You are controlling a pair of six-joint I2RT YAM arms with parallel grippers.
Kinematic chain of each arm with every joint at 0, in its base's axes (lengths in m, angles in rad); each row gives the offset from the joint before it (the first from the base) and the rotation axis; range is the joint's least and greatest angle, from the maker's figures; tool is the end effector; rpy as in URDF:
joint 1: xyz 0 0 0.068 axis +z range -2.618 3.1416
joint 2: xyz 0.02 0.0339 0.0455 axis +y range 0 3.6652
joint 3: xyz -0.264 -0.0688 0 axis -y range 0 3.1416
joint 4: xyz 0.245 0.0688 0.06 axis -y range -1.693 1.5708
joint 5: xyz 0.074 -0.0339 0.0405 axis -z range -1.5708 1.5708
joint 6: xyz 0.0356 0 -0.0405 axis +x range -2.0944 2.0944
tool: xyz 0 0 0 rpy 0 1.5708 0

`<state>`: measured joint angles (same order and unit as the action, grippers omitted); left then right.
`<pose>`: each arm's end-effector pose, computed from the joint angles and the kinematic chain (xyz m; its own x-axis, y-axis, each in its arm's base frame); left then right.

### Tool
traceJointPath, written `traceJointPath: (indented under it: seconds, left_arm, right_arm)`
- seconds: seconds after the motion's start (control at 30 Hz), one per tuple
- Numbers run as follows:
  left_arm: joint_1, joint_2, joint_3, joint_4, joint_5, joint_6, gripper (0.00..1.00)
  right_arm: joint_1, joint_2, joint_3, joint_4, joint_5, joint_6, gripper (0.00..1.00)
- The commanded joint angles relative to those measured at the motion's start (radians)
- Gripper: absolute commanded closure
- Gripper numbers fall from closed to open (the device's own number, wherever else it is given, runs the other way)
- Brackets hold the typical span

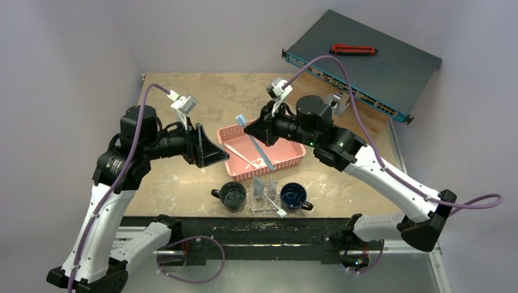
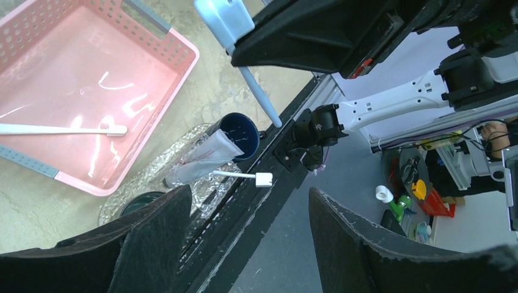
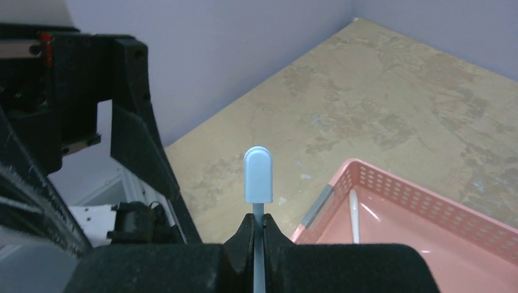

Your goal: Prepare toiletry sets of a toothbrush and toothpaste on the tray

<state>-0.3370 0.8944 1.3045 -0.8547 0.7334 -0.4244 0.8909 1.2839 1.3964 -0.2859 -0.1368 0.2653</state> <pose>0.1301 -0.0708 0.4289 -0.7059 -0.0768 -0.7041 0.5764 0.5154 -0.6341 0.1783 0.2283 0.4350 -0.3288 0.0064 -0.9444 -0.7965 0.5354 0.2810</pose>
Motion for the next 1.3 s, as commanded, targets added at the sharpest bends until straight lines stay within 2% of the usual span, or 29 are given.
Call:
traceJointPath:
  seconds: [0.0, 0.17, 0.47, 0.73, 1.07, 1.27]
  left_arm:
    - [-0.005, -0.013, 0.054, 0.007, 0.06, 0.038, 0.31]
    - [-0.005, -0.026, 0.068, 0.014, 0.131, 0.043, 0.32]
    - [-0.008, -0.016, 0.066, 0.065, 0.294, 0.01, 0.32]
    - [-0.028, -0.005, 0.06, 0.058, 0.264, 0.039, 0.32]
    - [-0.045, -0.009, 0.062, 0.026, 0.201, 0.079, 0.34]
    - [-0.051, -0.014, 0.058, 0.023, 0.182, 0.091, 0.4]
  right_arm:
    - [-0.036, -0.061, -0.061, 0.012, -0.232, -0.023, 1.0]
    - [-0.072, -0.087, -0.092, 0.007, -0.451, -0.024, 1.0]
    - [-0.089, -0.059, -0.104, 0.017, -0.736, -0.02, 1.0]
    - [-0.087, 0.027, -0.054, 0.138, -0.941, 0.082, 1.0]
    - [-0.058, 0.085, -0.008, 0.242, -0.992, 0.174, 1.0]
    - [-0.056, 0.099, -0.001, 0.269, -0.977, 0.204, 1.0]
